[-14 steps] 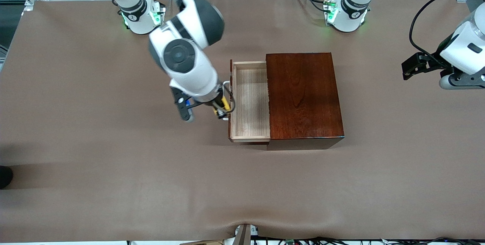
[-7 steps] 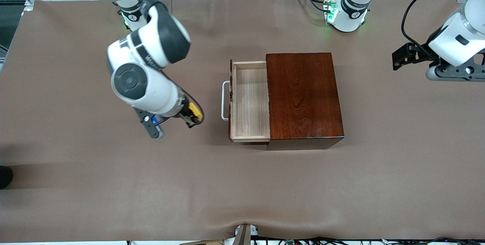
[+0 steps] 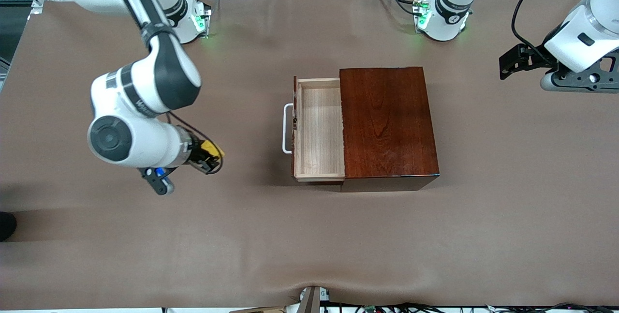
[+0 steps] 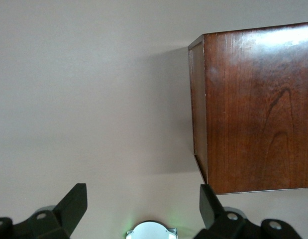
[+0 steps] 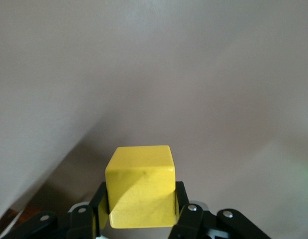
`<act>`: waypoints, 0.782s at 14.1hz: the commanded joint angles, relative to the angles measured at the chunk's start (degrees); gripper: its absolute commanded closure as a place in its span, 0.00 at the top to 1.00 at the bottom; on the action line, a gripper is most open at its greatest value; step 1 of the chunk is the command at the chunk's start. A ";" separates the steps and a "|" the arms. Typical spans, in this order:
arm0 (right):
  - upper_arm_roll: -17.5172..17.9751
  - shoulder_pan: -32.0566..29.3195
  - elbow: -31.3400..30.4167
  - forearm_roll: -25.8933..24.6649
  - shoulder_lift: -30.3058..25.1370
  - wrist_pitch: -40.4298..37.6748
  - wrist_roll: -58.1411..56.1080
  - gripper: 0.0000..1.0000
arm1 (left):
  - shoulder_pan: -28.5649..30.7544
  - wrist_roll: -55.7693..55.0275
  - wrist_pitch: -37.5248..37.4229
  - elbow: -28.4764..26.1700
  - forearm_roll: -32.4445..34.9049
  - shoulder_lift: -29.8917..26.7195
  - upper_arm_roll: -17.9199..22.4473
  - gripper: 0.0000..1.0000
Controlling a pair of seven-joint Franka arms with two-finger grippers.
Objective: Open drawer, take yellow block, close drawer
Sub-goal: 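Lift the yellow cube out with the right gripper, then place the cube with the right gripper while the left gripper reaches the drawer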
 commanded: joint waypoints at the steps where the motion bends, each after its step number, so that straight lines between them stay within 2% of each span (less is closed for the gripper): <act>1: 0.41 -2.32 -5.25 -0.41 -2.48 -0.45 -12.01 0.00 | -0.49 0.57 0.87 -0.24 -0.86 0.37 -0.37 1.00; 5: 0.50 -6.18 -10.36 -2.52 -4.42 0.34 -18.98 0.00 | -0.93 -0.14 0.96 1.87 -0.95 2.66 -3.26 1.00; 7: 0.50 -8.12 -12.81 -3.05 -5.29 1.30 -23.73 0.00 | -0.93 -1.10 0.96 5.72 -0.95 6.34 -6.77 1.00; 11: 0.50 -11.36 -23.61 -4.19 -9.94 9.45 -33.83 0.00 | -3.20 -14.60 2.09 10.57 -0.86 12.49 -12.58 1.00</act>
